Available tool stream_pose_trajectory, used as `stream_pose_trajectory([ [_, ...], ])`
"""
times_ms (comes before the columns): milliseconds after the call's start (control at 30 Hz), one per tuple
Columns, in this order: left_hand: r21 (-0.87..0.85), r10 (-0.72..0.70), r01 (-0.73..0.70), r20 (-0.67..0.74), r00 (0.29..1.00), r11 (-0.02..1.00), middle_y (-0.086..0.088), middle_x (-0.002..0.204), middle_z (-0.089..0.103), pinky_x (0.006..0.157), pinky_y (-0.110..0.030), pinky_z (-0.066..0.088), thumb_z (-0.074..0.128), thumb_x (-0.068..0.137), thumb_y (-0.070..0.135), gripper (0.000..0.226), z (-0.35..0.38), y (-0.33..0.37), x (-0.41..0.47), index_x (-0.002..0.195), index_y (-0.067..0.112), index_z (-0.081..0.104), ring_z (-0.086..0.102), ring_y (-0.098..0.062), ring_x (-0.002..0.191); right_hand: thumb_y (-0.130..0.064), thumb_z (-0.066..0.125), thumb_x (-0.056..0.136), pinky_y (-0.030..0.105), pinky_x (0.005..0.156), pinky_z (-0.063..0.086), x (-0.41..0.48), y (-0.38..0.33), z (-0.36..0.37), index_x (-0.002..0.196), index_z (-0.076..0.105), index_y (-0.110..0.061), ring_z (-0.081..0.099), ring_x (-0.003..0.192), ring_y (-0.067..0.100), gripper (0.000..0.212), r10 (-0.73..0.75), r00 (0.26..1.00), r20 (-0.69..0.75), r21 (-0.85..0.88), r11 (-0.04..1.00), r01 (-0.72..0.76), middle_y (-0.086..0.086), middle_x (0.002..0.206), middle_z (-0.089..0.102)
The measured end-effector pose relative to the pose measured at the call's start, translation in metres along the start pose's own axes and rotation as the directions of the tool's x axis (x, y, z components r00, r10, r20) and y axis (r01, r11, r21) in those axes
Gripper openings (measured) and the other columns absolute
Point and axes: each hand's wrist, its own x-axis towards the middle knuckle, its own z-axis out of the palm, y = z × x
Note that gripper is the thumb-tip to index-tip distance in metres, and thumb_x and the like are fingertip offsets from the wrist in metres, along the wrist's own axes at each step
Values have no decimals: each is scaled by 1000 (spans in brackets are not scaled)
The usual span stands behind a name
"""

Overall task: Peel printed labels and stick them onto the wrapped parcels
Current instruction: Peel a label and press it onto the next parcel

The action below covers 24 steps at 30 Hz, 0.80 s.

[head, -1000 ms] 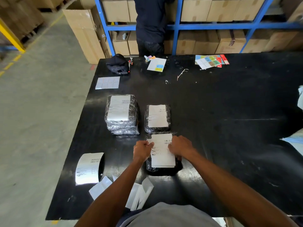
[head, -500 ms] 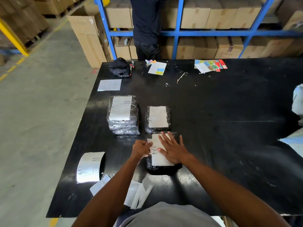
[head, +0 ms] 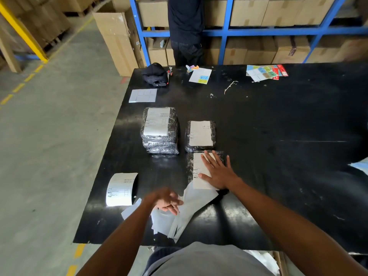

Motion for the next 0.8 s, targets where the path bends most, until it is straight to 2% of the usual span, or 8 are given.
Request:
stream_pose_trajectory([
  [67,72,-37,41,-56,998,997,-25,119,69,68,-27,58,65,96,16,20,-1,-3,2,102,-3,64,74,-31,98,-83,19,90,69,117,-15,0,0,-1,160,-19,-33,-31,152,15,94,-3,1000,5,-9,1000,3,-14,163,-33],
  [133,129,-73,90,-131,989,988,-26,124,65,81,-37,59,64,96,6,30,-3,-7,2,118,-13,60,68,-39,110,-87,21,87,69,117,-15,0,0,-2,160,-19,-32,-31,152,16,99,-10,1000,8,-24,1000,10,-12,163,-33],
  [333,400,-104,228,-307,946,888,-15,115,73,77,-26,59,70,92,15,30,-13,-16,0,116,-3,68,75,-23,98,-92,27,81,71,117,-13,-5,-3,-3,160,-16,-32,-30,153,22,108,9,1000,-6,25,1000,-8,-7,165,-32],
  [467,552,58,263,-496,866,791,-12,123,68,93,-40,56,72,87,37,42,-14,-10,4,119,11,67,67,-31,113,-88,47,78,72,114,-10,-17,-6,8,160,-12,-36,-28,153,27,114,204,978,-43,297,937,-183,-4,164,-36],
  [533,506,175,151,-540,823,849,-13,125,66,93,-41,55,64,88,42,40,-12,-5,13,117,14,67,64,-34,115,-77,60,81,68,118,1,-27,-6,17,161,-9,-33,-19,156,31,114,325,945,-49,503,825,-258,0,165,-34],
  [600,397,270,-67,-482,833,915,-10,127,67,93,-35,53,57,94,42,40,-6,7,18,120,13,66,64,-30,115,-59,69,88,54,124,12,-31,-4,23,162,-8,-25,-5,158,32,112,370,929,-20,697,672,-252,7,168,-26],
  [700,206,317,-254,-378,870,945,-7,133,64,98,-32,48,49,100,47,49,9,32,15,131,11,60,63,-26,119,-43,66,96,42,123,25,-31,-6,27,161,-12,-15,24,154,30,105,375,927,8,791,565,-236,13,170,14],
  [800,219,384,-322,-368,847,921,-6,107,73,87,-34,53,49,100,46,39,24,51,9,108,11,63,68,-21,95,-40,62,98,41,117,37,-27,-10,23,163,-4,-15,44,144,33,96,444,896,-6,808,530,-257,11,162,38],
])
